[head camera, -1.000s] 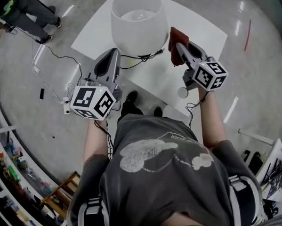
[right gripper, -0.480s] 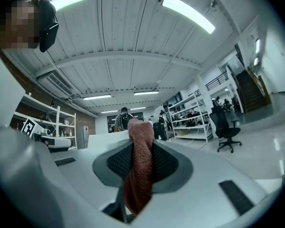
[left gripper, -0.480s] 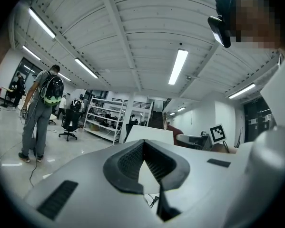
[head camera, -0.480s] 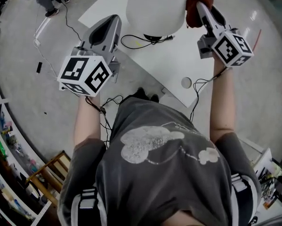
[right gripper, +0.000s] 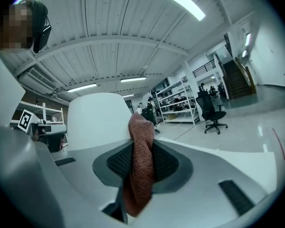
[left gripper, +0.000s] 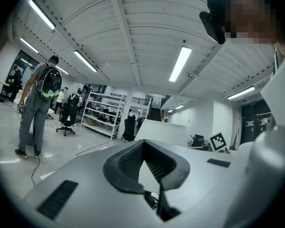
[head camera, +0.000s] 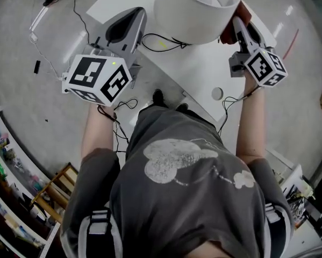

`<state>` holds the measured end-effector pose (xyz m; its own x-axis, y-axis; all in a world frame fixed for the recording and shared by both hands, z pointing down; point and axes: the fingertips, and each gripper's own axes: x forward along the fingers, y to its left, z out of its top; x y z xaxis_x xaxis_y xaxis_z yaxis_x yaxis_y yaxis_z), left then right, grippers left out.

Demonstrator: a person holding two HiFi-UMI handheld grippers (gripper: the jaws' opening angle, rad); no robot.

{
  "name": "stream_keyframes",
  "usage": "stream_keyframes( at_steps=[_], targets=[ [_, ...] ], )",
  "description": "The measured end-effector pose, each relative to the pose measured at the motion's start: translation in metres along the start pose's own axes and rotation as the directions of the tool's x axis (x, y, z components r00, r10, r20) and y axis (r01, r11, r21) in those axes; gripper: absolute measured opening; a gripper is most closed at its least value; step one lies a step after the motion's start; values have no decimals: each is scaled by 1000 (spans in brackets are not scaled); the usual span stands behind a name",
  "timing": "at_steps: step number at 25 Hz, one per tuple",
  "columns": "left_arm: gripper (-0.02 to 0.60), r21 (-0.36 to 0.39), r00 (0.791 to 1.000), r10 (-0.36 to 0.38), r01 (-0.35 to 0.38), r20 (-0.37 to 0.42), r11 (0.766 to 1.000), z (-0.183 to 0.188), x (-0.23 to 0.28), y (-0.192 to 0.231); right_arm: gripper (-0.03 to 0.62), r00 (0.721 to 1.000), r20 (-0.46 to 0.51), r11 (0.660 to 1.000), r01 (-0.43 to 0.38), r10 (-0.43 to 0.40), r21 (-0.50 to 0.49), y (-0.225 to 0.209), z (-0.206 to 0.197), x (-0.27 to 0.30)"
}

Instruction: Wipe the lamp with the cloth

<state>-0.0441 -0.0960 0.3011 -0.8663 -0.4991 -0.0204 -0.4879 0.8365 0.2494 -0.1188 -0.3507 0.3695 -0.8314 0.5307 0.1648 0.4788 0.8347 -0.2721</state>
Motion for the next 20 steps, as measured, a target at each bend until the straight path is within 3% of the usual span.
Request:
stream_keyframes(
  at_steps=[6, 9, 13, 16, 20],
  targets=[
    [8, -2, 1000, 5, -5, -15, 1000, 2, 4, -2, 86, 997, -72, 998, 22, -18, 58, -18, -34, 5],
    [8, 4, 999, 32, -32, 2, 999, 1, 12, -11, 86, 994, -99, 996, -25, 34, 91, -24, -49, 12],
    [8, -26, 994, 106, -106, 13, 994, -15, 10, -23, 86, 984, -142, 993, -95, 104, 65, -29, -55, 15],
    [8, -40, 986, 165, -164, 12, 986, -23, 3, -33, 86, 980, -122, 987, -156, 159, 36, -29, -31, 19],
    [8, -59, 973, 226, -224, 36, 973, -22, 17, -53, 86, 963, -28, 963, -270, 270, -6, -36, 34, 28]
  ],
)
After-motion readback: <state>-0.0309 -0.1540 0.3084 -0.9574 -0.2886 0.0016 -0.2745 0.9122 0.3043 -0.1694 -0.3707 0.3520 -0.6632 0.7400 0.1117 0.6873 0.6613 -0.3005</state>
